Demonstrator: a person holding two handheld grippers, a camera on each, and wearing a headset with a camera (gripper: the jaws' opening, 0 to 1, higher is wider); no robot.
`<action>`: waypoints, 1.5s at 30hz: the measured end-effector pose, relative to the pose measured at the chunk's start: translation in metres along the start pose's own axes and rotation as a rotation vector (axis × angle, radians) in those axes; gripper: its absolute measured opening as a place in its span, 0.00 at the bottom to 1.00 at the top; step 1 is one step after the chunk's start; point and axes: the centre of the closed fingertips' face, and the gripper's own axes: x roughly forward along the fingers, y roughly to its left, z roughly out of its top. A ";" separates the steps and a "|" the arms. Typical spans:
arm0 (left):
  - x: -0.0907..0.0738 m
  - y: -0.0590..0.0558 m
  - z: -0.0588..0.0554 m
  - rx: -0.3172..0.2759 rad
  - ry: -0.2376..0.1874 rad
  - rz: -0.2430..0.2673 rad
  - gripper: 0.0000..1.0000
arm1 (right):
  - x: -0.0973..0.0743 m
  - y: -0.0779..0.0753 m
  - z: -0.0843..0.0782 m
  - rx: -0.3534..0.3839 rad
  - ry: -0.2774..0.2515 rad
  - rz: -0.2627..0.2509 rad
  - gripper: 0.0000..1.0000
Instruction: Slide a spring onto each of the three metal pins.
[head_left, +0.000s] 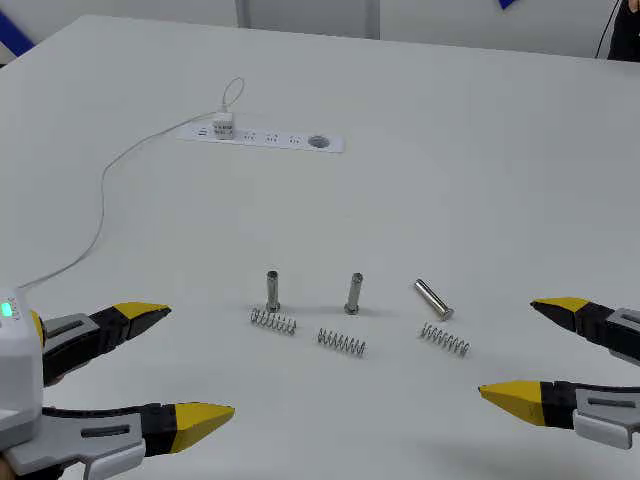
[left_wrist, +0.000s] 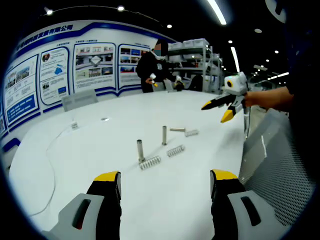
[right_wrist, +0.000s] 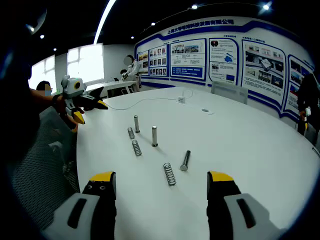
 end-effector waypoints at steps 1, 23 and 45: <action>0.000 0.000 0.000 0.001 -0.001 0.001 0.74 | 0.000 0.000 0.000 0.001 0.002 -0.002 0.75; -0.001 0.000 0.001 -0.001 -0.007 0.003 0.73 | 0.000 -0.001 0.000 0.020 0.006 -0.015 0.73; -0.001 0.001 0.002 -0.001 -0.014 0.004 0.73 | -0.001 -0.007 0.000 0.038 0.018 -0.039 0.67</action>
